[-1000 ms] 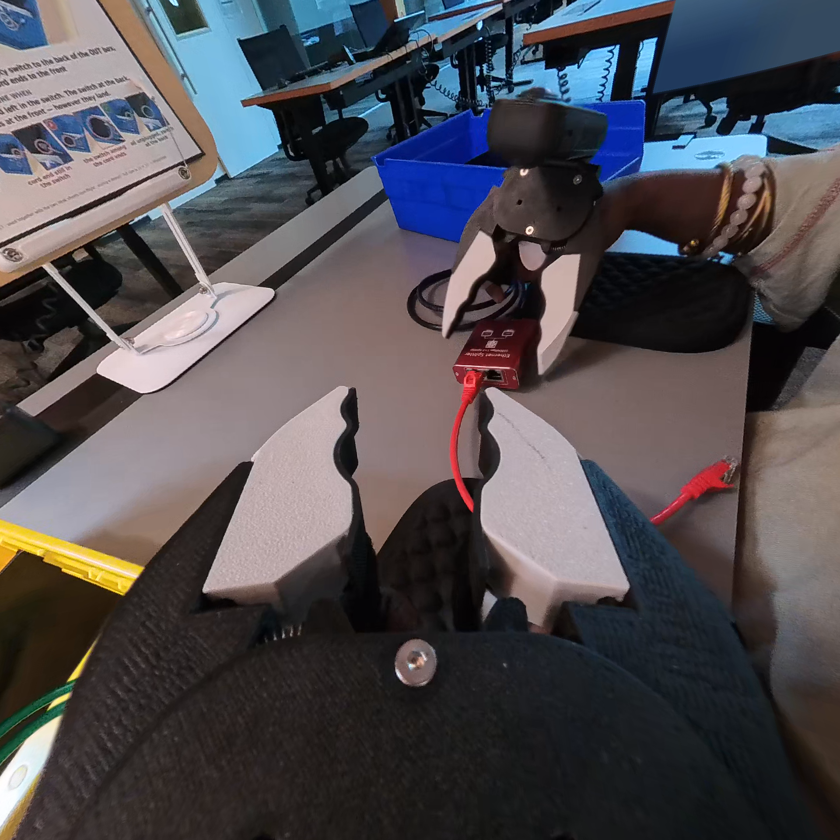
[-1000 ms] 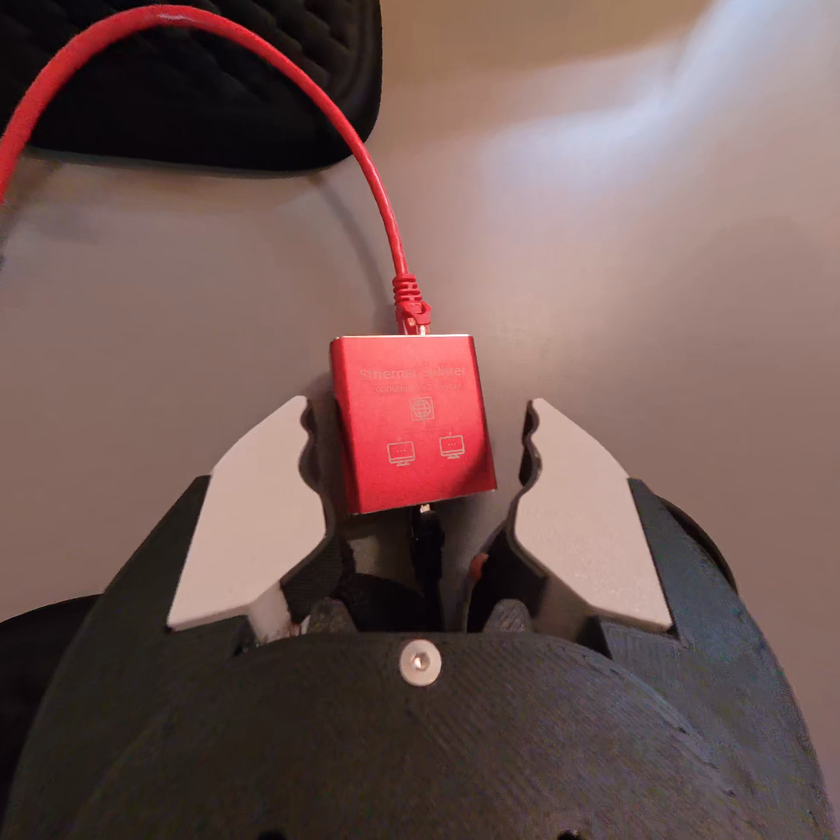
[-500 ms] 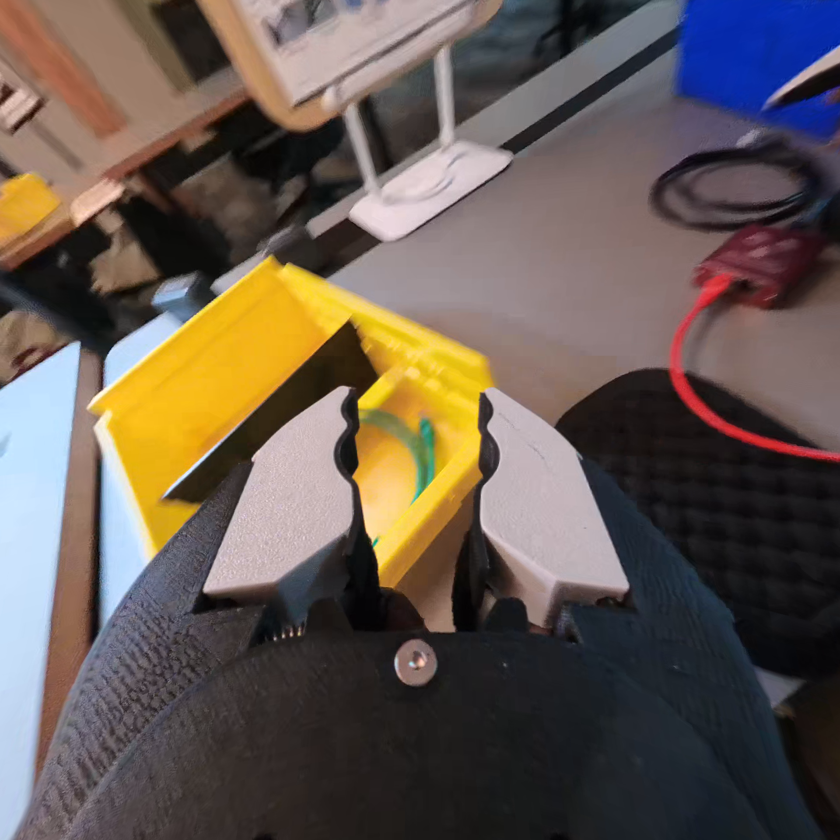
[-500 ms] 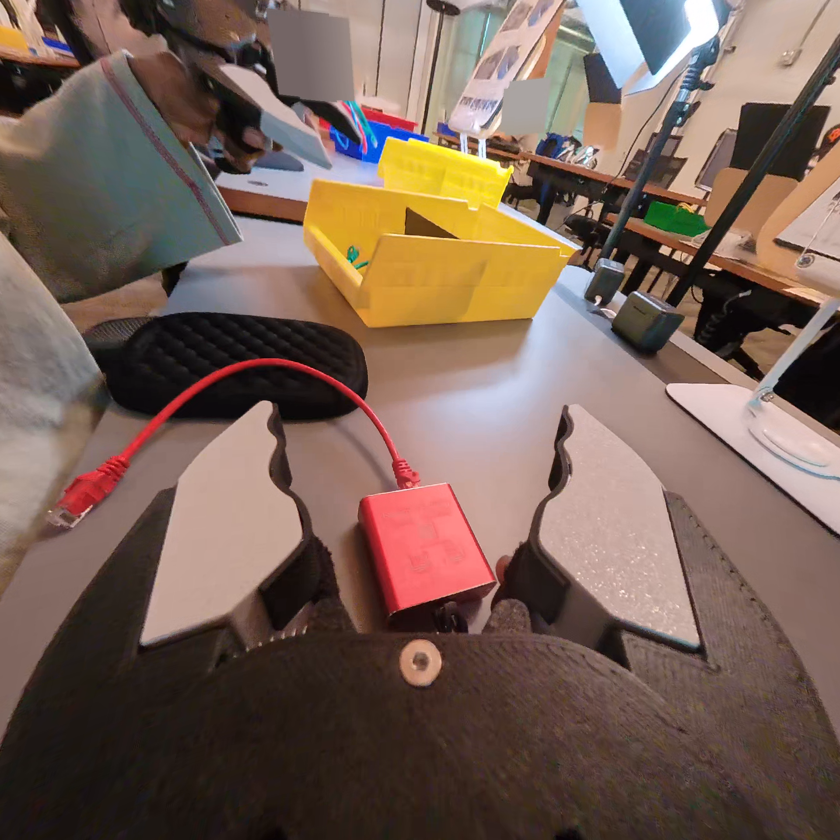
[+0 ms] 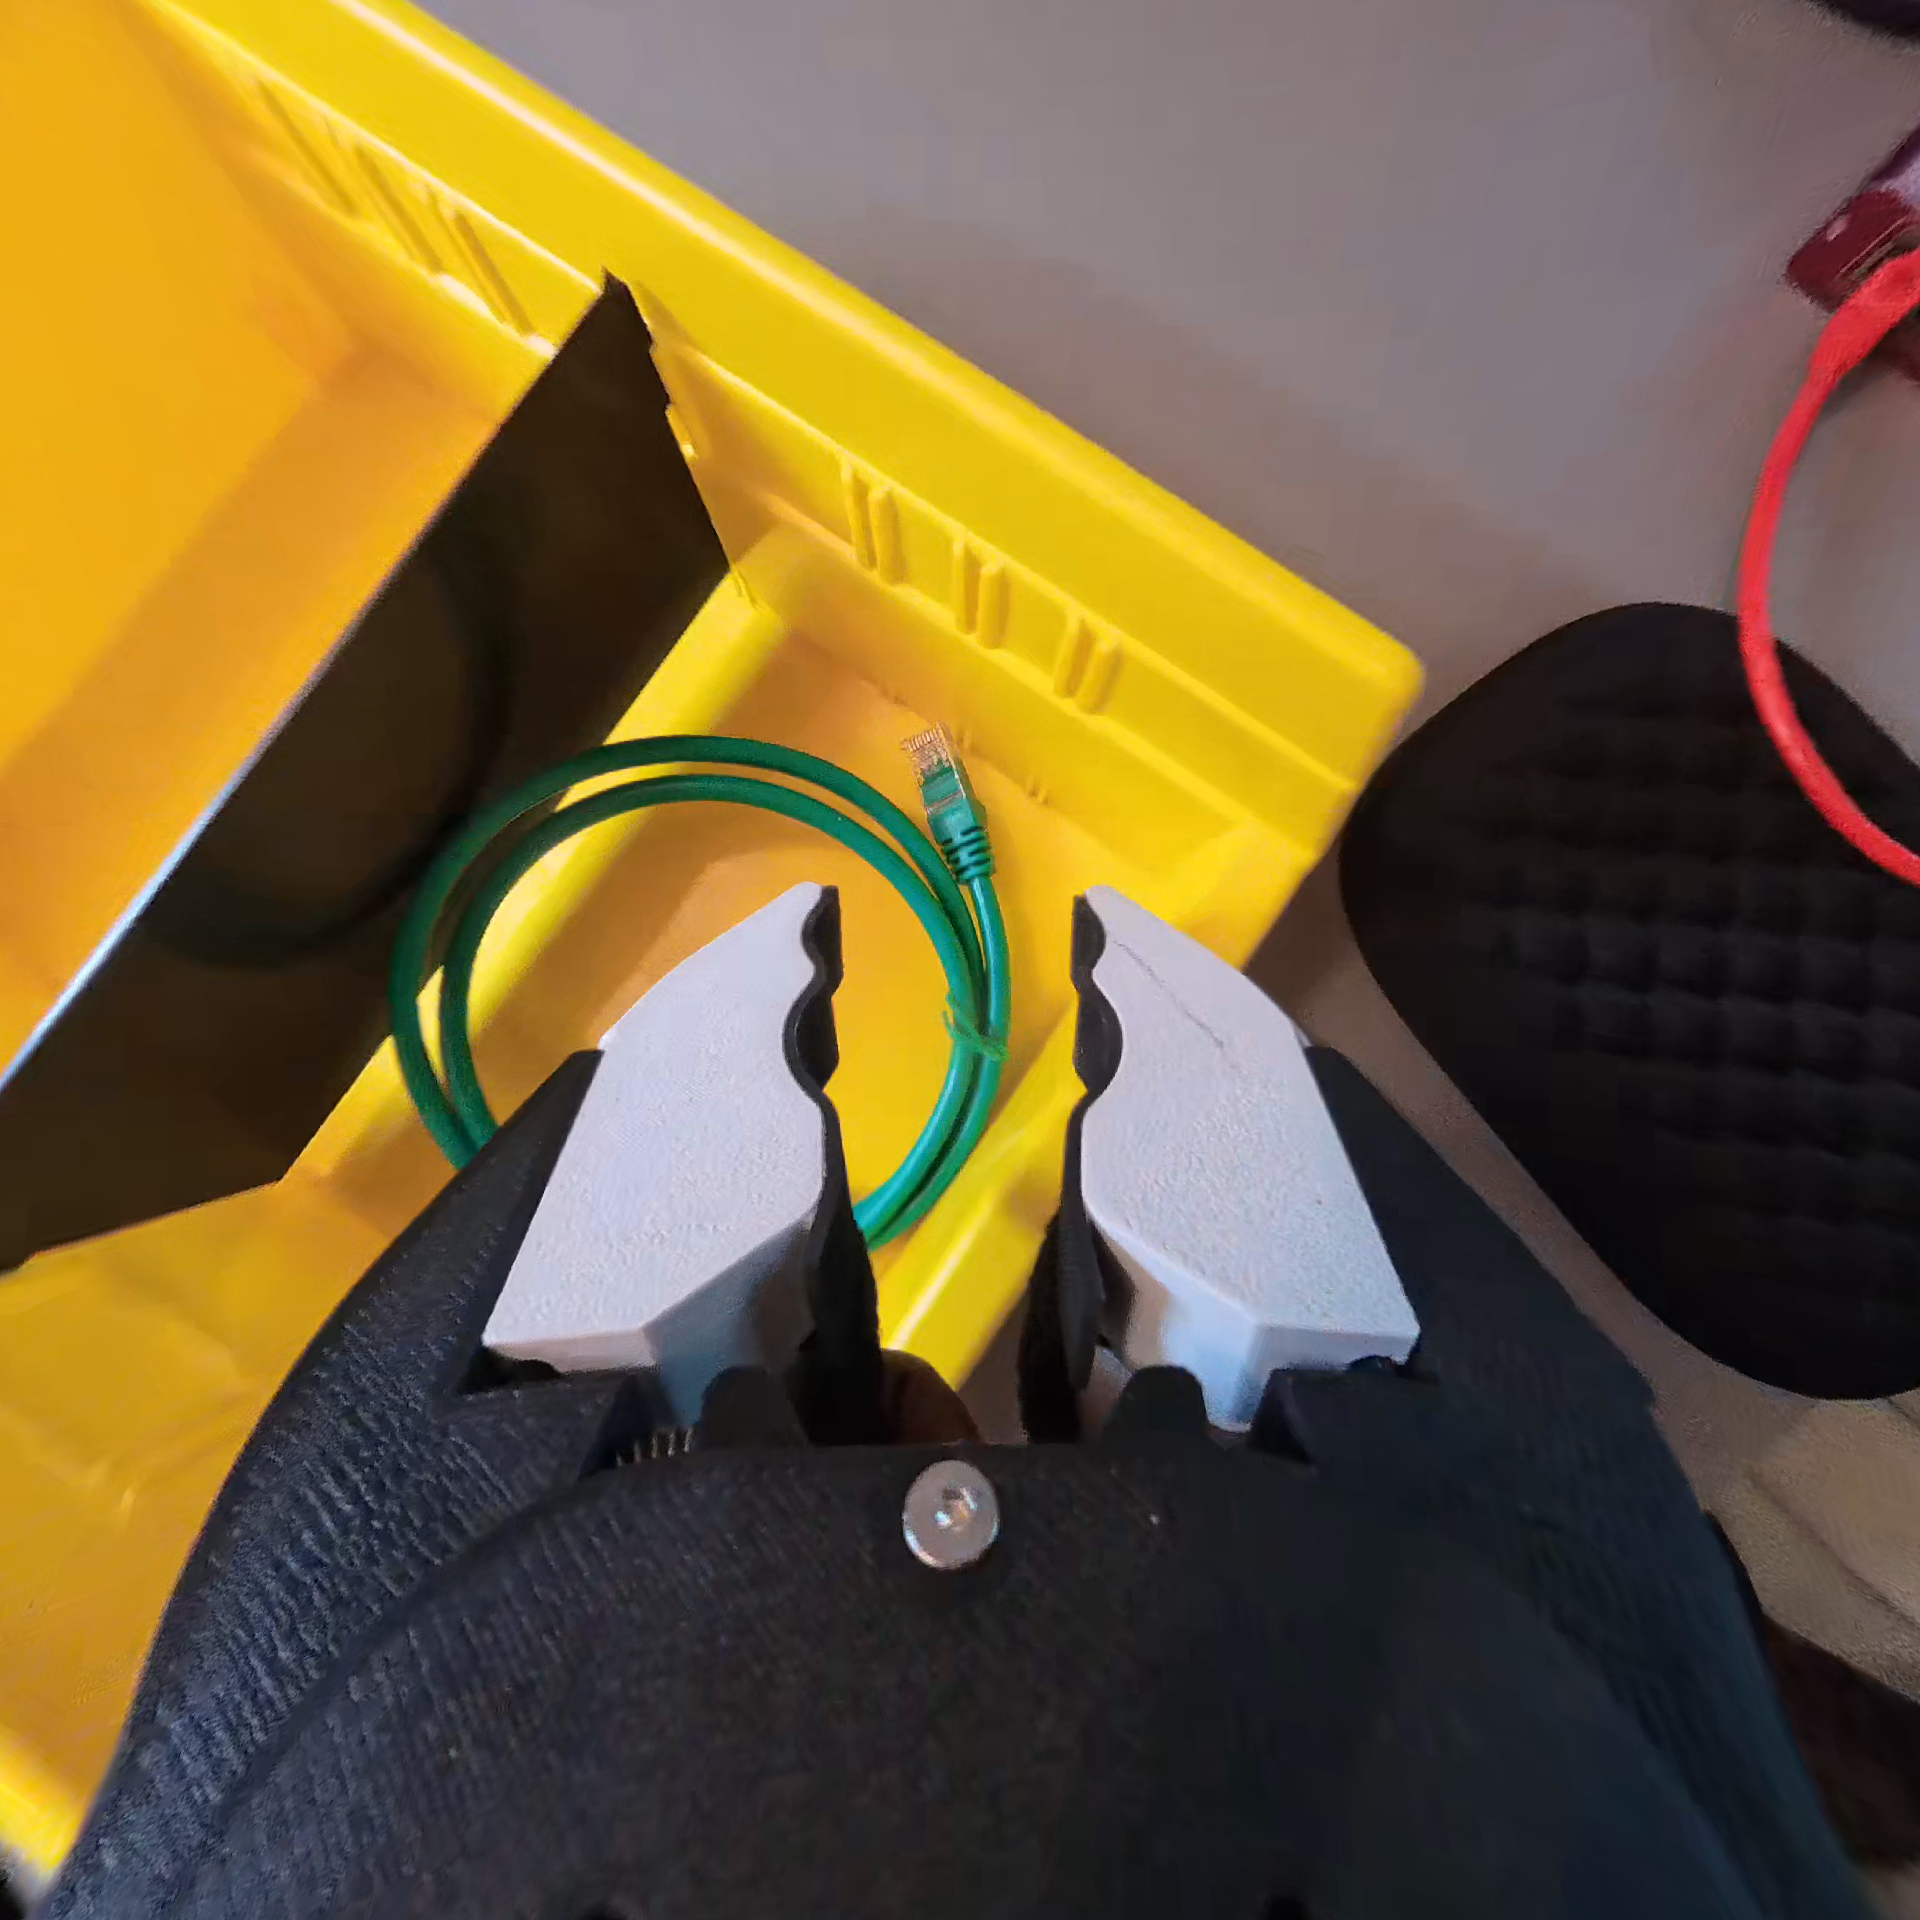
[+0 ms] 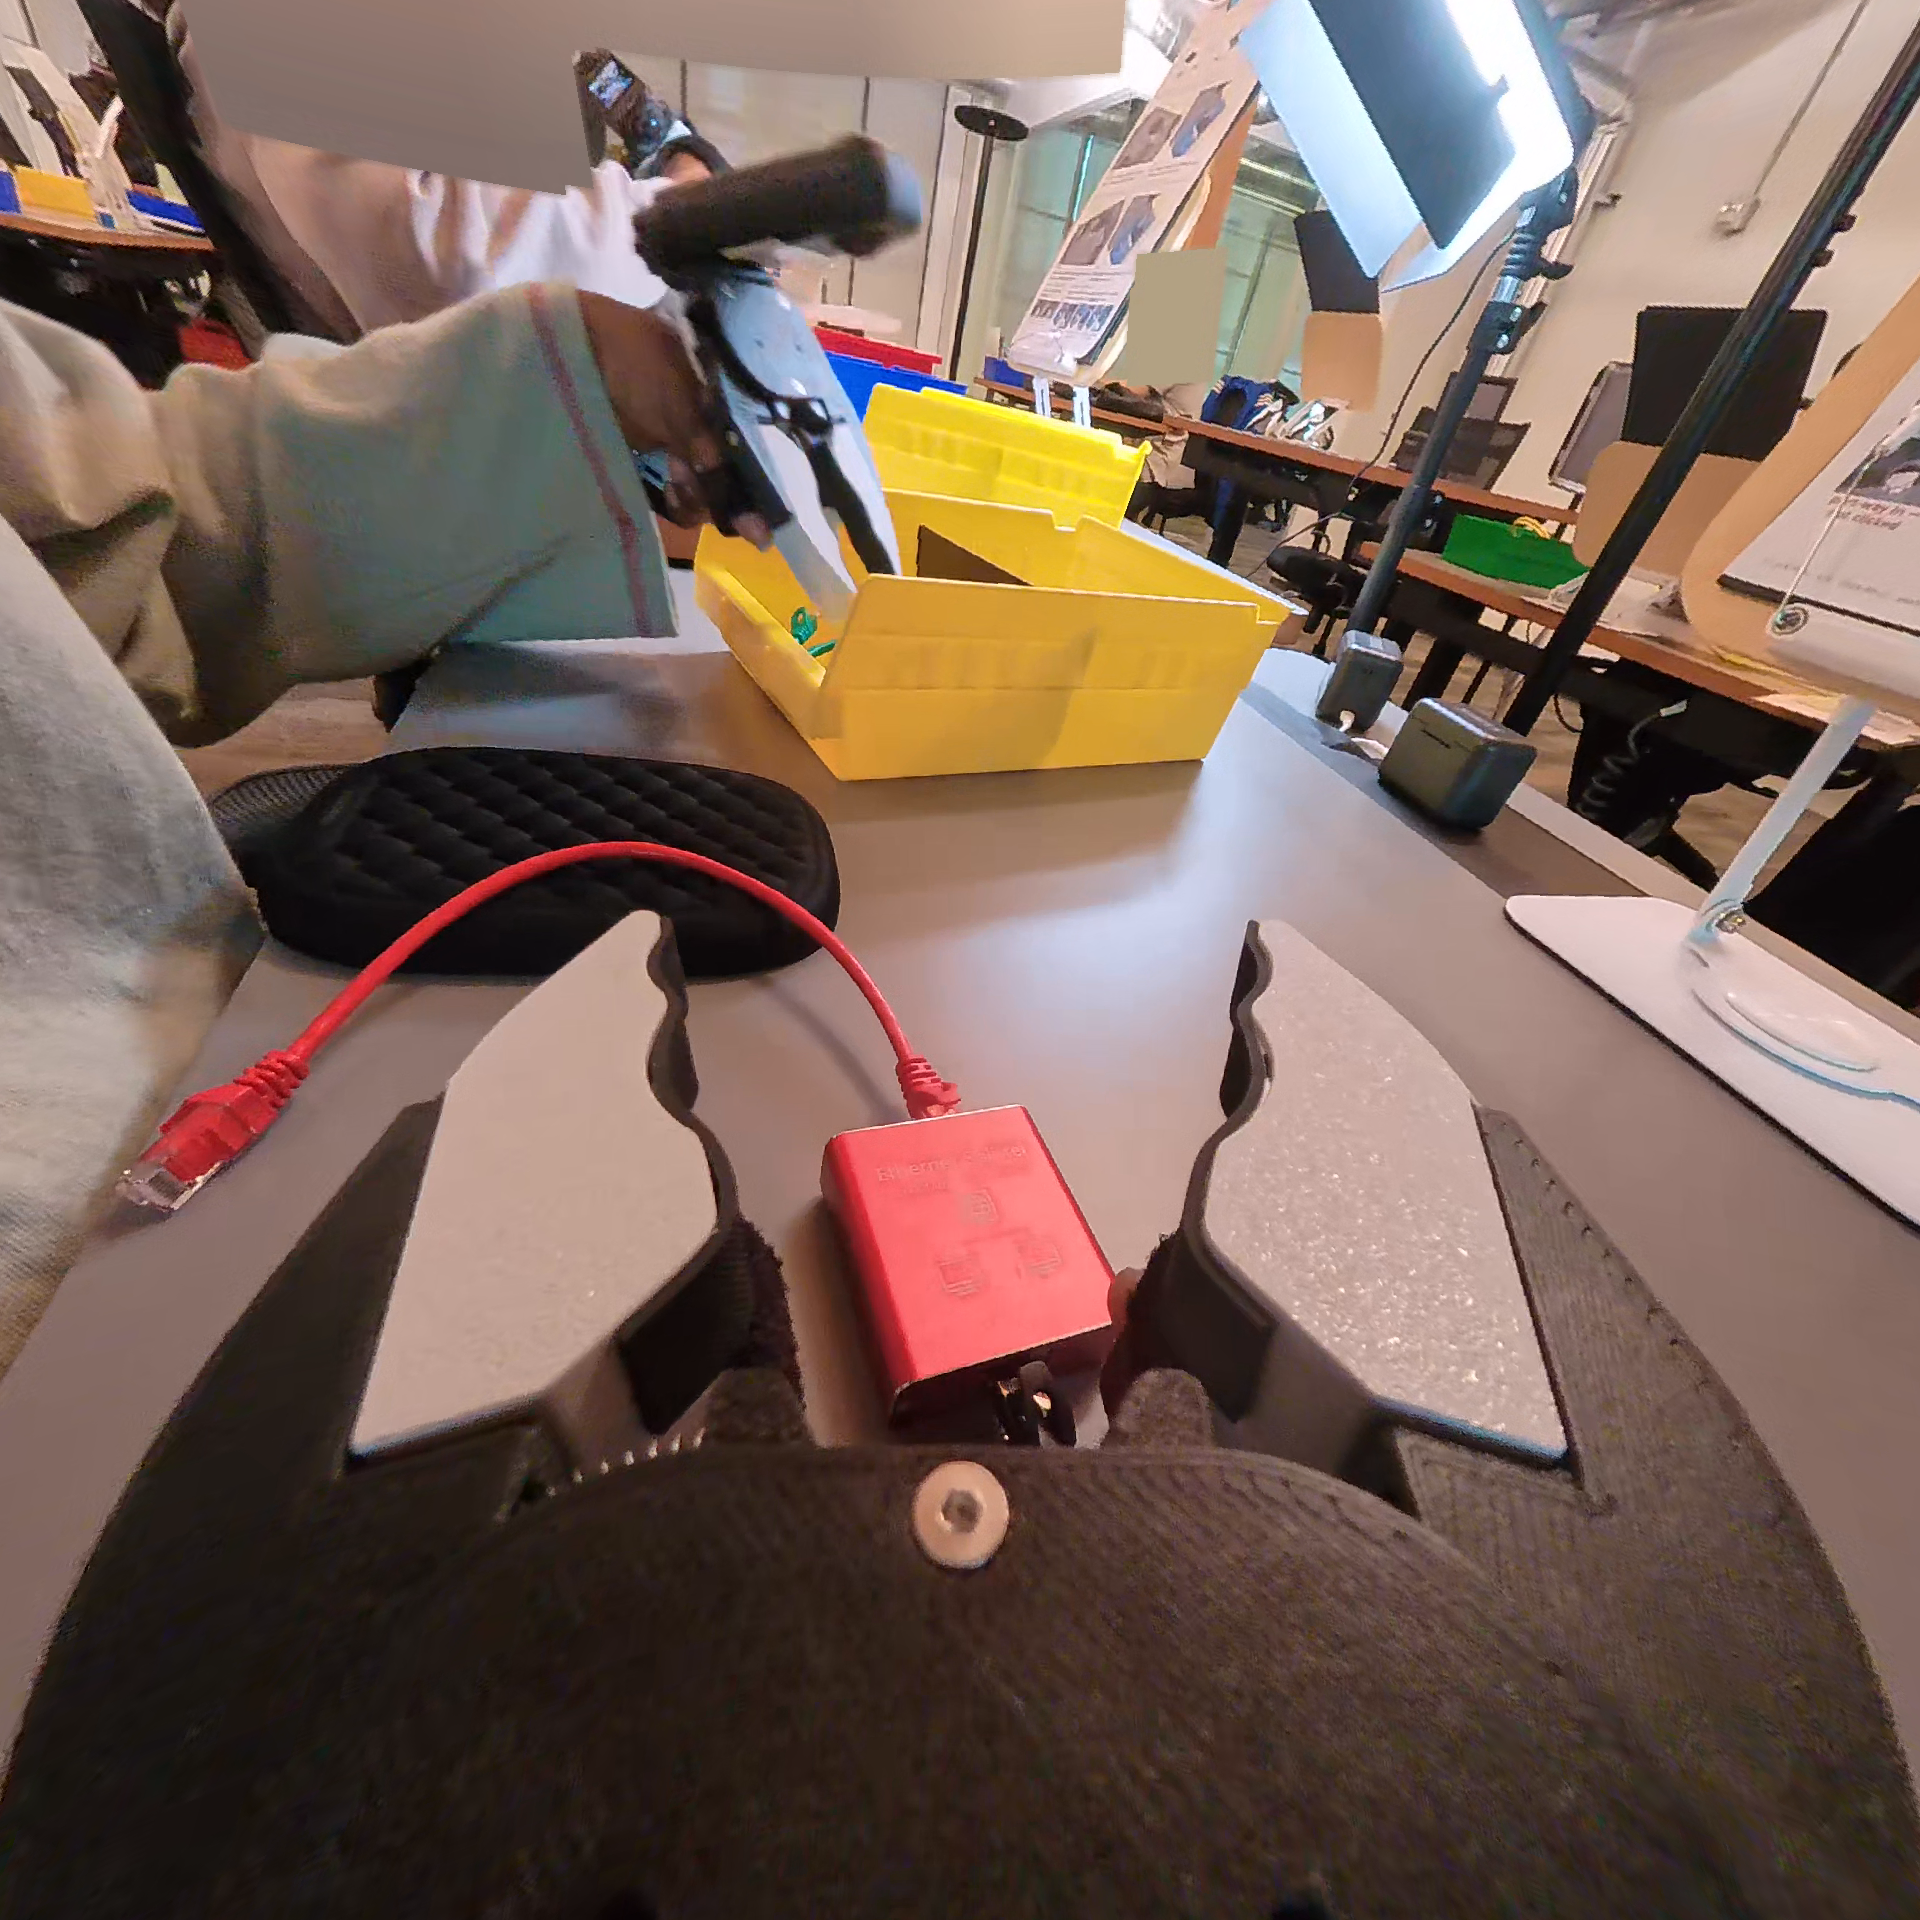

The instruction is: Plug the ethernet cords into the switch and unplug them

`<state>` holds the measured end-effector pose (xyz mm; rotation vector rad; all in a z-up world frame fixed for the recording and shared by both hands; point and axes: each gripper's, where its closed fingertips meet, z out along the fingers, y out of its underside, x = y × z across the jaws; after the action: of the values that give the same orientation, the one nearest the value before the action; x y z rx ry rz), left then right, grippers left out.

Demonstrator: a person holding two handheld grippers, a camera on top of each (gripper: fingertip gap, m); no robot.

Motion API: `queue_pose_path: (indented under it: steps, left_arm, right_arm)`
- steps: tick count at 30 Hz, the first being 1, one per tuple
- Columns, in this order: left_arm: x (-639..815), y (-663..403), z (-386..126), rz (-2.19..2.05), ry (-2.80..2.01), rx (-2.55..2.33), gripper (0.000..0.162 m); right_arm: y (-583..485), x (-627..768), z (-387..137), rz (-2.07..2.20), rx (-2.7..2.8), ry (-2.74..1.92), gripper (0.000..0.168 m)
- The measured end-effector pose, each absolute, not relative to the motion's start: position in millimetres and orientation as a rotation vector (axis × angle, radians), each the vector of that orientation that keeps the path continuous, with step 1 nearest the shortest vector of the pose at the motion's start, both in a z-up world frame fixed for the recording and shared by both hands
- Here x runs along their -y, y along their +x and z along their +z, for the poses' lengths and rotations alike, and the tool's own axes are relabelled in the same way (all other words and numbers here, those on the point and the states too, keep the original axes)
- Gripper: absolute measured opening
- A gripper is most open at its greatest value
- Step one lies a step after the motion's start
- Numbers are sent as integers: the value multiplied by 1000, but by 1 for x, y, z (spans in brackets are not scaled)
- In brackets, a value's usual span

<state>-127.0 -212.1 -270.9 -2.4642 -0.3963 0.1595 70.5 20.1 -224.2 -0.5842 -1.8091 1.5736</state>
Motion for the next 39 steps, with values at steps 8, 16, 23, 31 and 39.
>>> queue_pose_path:
  steps: [8, 16, 23, 31, 39]
  left_arm:
    - [210, -129, -323, 28, -2726, 399, 21]
    - [205, -131, -255, 60, -2357, 429, 16]
    - [211, -133, -139, 114, -1717, 448, 13]
    - [186, -76, -80, -57, -1386, 272, 11]
    - [114, 8, -134, -128, -1690, 39, 11]
  right_arm:
    - [71, -19, -225, 1573, 1815, -574, 99]
    - [73, -17, -226, 1559, 1829, -546, 95]
    - [75, -13, -230, 1535, 1860, -517, 92]
    - [76, -12, -230, 1514, 1861, -496, 91]
    - [84, 0, -198, 1541, 1787, -377, 52]
